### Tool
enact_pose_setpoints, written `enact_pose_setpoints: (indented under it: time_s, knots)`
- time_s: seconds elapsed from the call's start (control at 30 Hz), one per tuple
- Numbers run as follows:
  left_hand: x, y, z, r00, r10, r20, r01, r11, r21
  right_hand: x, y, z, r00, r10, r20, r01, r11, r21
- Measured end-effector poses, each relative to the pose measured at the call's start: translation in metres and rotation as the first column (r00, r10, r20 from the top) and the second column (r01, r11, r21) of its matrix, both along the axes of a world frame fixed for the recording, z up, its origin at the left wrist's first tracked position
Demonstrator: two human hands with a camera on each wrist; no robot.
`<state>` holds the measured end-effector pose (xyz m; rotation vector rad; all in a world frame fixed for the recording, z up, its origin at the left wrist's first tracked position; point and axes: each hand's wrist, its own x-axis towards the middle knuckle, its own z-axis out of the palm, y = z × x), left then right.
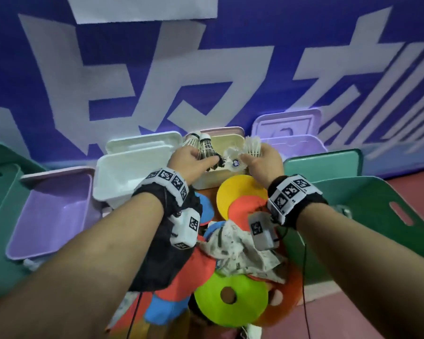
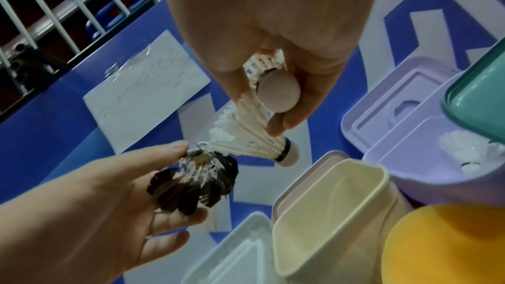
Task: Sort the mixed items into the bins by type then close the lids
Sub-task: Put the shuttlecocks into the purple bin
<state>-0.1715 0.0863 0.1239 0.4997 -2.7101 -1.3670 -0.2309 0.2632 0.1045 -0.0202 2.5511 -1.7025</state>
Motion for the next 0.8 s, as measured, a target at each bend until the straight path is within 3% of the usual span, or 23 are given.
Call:
enact_pose_setpoints:
  time_s: [0.23,0.4,0.67,0.8]
  knots:
    - [-0.100,0.086,-0.014,1.000,-0.003,0.021,0.001,0.995,0.104,-0.085,0.090,0.025,0.986,-0.162,0.028,0.163,0.986,-0.030]
    - [-0.156,0.135,-0.034,0.994,0.002,0.107,-0.013,0.995,0.101,-0.148,0.136,0.007,0.970,-0.194,0.144,0.194,0.981,0.017]
    - [-0.209,0.164,-0.064,0.981,0.034,0.193,-0.075,0.975,0.208,-0.204,0.151,-0.024,0.945,-0.227,0.237,0.221,0.974,0.053]
    - [-0.230,0.175,-0.071,0.954,-0.021,0.298,-0.070,0.954,0.290,-0.225,0.150,-0.040,0.938,-0.227,0.261,0.225,0.974,0.039]
